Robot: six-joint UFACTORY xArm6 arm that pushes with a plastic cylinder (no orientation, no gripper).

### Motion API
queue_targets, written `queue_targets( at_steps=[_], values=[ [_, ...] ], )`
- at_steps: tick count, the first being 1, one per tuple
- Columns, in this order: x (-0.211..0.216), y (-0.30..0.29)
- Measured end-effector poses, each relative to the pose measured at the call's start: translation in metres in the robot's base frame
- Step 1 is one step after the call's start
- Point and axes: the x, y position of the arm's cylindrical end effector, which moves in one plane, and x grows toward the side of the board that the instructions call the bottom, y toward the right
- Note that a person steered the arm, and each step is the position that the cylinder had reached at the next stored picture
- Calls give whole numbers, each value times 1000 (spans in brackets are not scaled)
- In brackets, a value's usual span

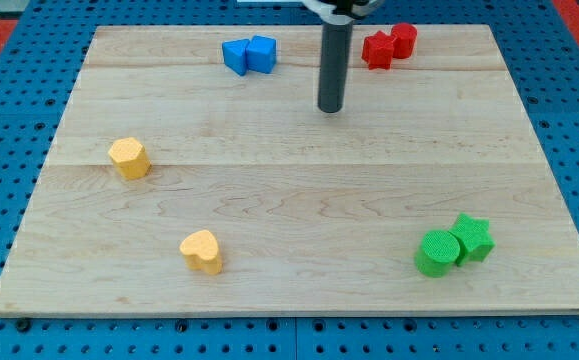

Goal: Place the yellow blocks diagonally to the green blocks

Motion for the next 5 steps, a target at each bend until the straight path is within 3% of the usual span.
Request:
queue_targets(
  at_steps=[2,4,5],
  values=[
    [67,-67],
    [109,-226],
    [107,-264]
  ],
)
